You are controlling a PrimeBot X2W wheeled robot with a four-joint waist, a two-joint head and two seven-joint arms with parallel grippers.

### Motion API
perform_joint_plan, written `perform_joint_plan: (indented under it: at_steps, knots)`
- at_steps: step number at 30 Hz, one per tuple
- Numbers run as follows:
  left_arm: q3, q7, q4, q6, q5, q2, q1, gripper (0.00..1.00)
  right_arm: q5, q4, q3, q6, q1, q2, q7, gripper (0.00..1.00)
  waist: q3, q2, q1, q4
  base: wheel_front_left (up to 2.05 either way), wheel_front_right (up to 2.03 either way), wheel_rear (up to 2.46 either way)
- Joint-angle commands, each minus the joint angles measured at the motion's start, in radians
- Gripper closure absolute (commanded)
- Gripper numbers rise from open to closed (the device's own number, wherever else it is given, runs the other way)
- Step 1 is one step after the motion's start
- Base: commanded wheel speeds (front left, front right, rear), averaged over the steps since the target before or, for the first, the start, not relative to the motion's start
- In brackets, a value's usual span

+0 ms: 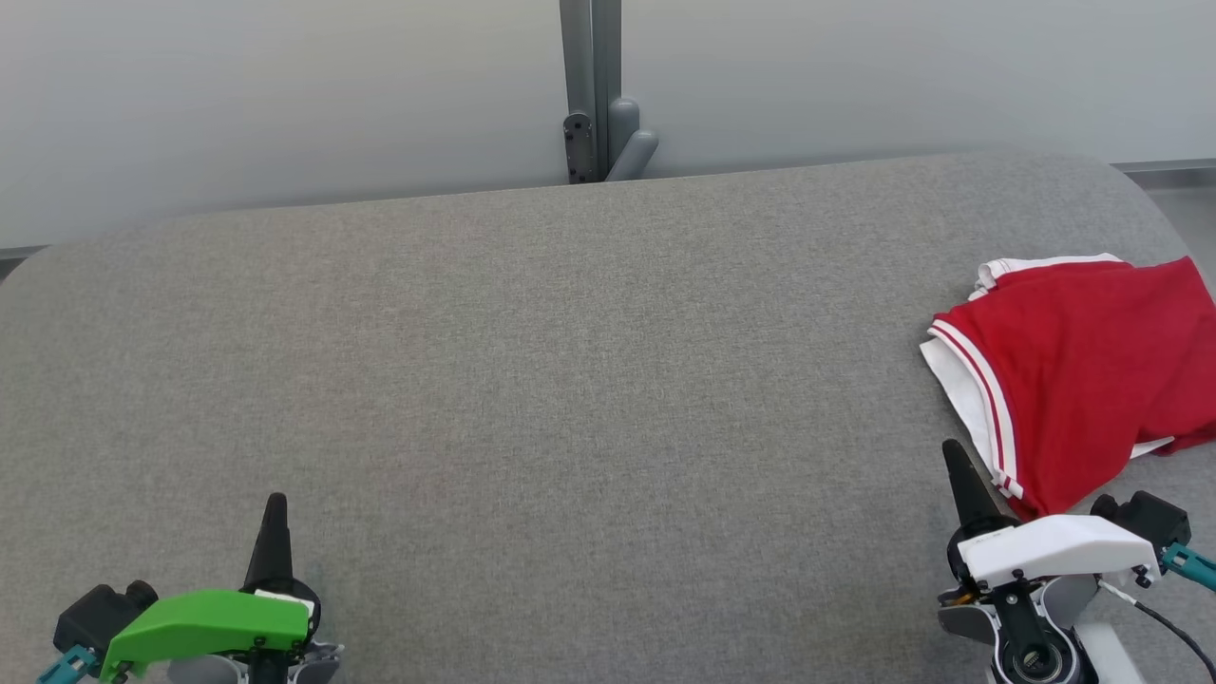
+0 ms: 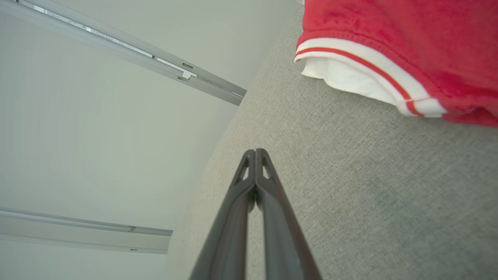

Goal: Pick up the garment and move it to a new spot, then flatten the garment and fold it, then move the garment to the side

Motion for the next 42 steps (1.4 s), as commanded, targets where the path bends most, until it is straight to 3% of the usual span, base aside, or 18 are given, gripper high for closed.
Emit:
perform_joint_plan:
  at_steps: [1, 42]
  knots:
    - [0.007, 0.009, -0.015, -0.007, -0.029, 0.006, -0.023, 1.00, 0.031, -0.016, -0.008, 0.000, -0.012, -0.005, 0.007, 1.00, 0.000, -0.0001, 0.0000, 0.001, 0.00, 0.00, 0.00]
    - [0.057, 0.104, -0.058, -0.040, -0.370, 0.008, -0.048, 1.00, 0.389, -0.071, -0.053, 0.000, -0.010, -0.007, 0.097, 1.00, -0.012, -0.0001, 0.0000, 0.015, 0.00, 0.00, 0.00]
